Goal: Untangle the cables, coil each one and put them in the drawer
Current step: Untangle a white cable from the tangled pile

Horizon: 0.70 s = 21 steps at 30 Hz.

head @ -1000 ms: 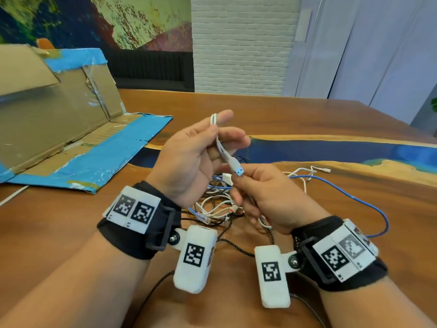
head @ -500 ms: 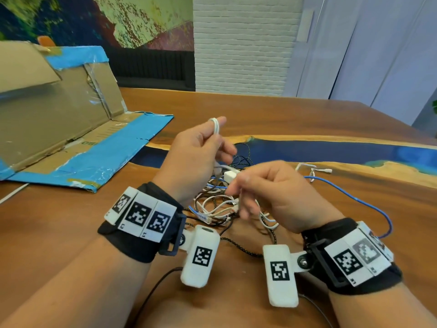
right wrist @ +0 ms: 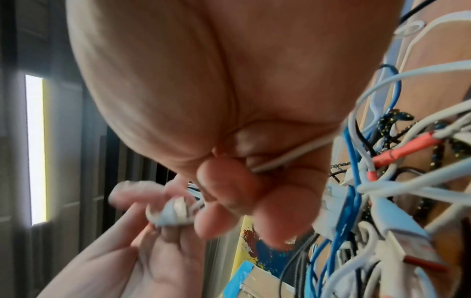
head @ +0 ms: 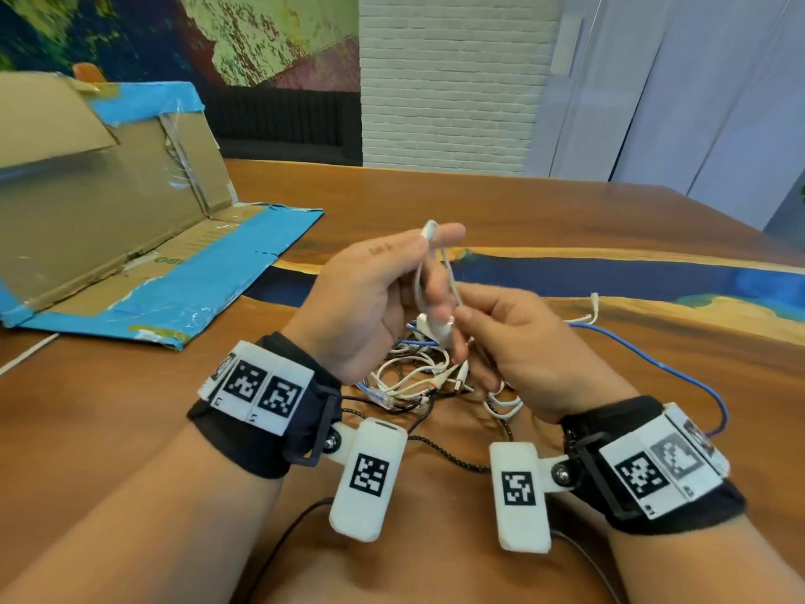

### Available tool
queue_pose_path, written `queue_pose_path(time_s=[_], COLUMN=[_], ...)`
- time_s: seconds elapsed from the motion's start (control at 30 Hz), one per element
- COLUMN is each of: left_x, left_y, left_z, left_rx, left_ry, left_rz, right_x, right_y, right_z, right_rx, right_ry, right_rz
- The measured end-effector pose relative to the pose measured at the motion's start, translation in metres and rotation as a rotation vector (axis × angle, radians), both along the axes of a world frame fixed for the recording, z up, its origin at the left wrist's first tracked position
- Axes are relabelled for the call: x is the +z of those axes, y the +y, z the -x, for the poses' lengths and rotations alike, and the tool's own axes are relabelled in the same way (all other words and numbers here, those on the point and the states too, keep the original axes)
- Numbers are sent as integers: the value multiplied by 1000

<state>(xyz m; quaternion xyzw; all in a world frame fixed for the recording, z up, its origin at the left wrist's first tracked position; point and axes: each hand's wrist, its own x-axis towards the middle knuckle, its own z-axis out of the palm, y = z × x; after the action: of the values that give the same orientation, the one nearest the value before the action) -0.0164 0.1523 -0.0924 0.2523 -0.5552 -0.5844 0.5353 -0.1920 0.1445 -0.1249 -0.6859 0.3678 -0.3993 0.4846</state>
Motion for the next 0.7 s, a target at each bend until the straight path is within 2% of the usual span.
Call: queue_pose_path(time_s=[0.1,0.2,0.27,0.33,0.4,0.47,0.53,0.63,0.7], left_x=[-3,-5,-5,-6,-7,-11,-12,-9,-7], left_y=[0,-4,-8,-9,-8,-9,-7,-3,-3], left_z=[6,8,7,6,5,4,4,3,0], left_rx=[41,137,237,327,348,294,213,79,3], left_ry=[139,123,6,-218,-449,-595,-648,-636,-550], left_rz=[-28,-19,26,91,132,141,144,82,34], right_x=[-1,-1,0,4,10,13,14,12,10], right_y=[4,5,5,7,9,9,5,2,2], right_z=[-5,-5,-3,0,5,10,14,14,11], right_rx=[22,69,105,96,24,-84,-190,-242,-259], right_ry=[213,287,283,229,157,49,-83,-203,-209], right_rz=[33,-16,-18,33,120,200,250,267,270])
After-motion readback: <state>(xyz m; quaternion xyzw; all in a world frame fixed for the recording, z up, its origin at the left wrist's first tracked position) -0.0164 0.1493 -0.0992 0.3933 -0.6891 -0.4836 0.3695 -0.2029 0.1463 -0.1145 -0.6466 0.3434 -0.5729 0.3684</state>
